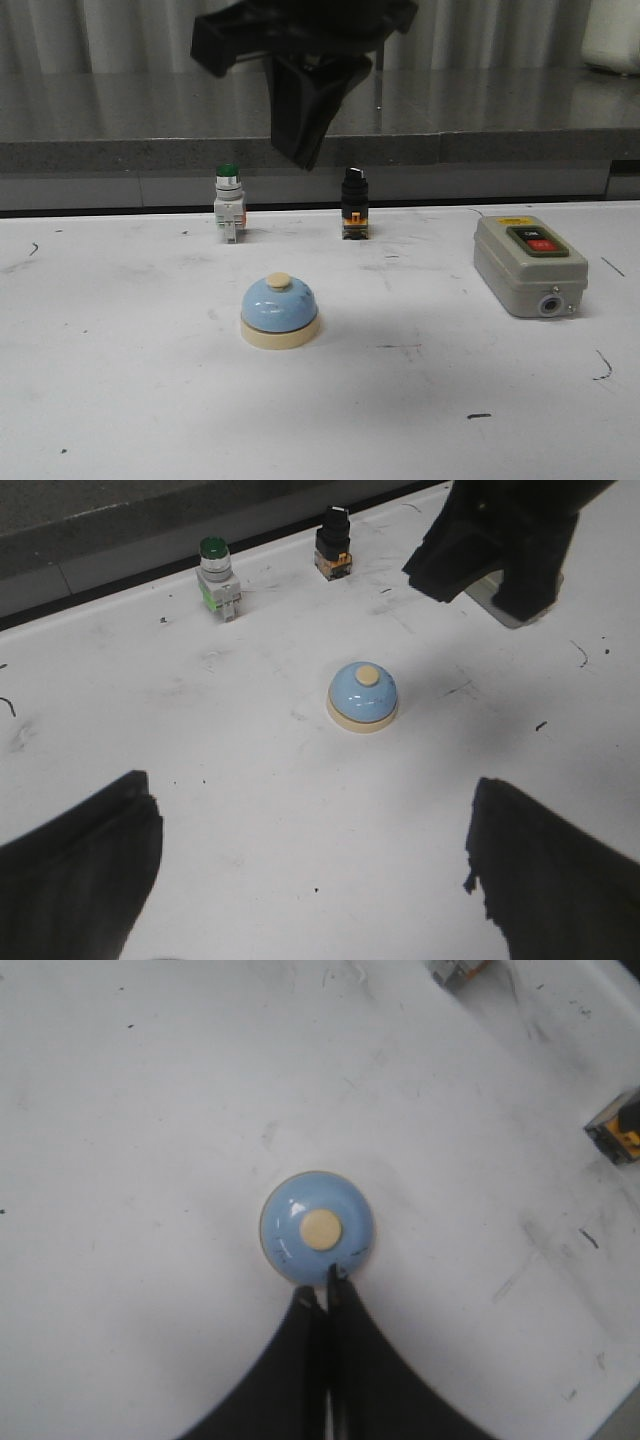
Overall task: Place and press bell with both arms
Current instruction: 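Move the right gripper over the bell and lower it onto the button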
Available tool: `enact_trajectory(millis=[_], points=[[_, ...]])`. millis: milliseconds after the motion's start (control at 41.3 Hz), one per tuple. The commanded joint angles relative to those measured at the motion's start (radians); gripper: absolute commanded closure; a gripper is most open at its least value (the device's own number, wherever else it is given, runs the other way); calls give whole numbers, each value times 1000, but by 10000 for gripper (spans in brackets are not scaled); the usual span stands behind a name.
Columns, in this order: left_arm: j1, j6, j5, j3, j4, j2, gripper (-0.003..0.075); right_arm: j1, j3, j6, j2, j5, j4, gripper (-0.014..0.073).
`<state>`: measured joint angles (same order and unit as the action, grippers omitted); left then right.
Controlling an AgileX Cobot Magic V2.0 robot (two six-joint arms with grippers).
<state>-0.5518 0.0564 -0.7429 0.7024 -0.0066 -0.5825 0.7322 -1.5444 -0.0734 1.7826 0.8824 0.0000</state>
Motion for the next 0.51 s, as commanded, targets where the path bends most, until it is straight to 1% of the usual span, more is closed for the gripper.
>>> enact_trajectory(millis=[0, 121, 339, 411, 484], points=[[1, 12, 66, 26, -1, -1, 122, 1, -60, -10, 20, -38, -19, 661], [1, 12, 66, 26, -1, -1, 122, -3, -65, -10, 88, -74, -51, 661], [1, 12, 66, 26, -1, -1, 122, -3, -68, -10, 204, -181, -53, 661], [1, 12, 66, 26, -1, -1, 122, -3, -75, -10, 210, -178, -53, 661], [1, 12, 66, 26, -1, -1, 122, -3, -89, -9, 201, -143, -53, 661]])
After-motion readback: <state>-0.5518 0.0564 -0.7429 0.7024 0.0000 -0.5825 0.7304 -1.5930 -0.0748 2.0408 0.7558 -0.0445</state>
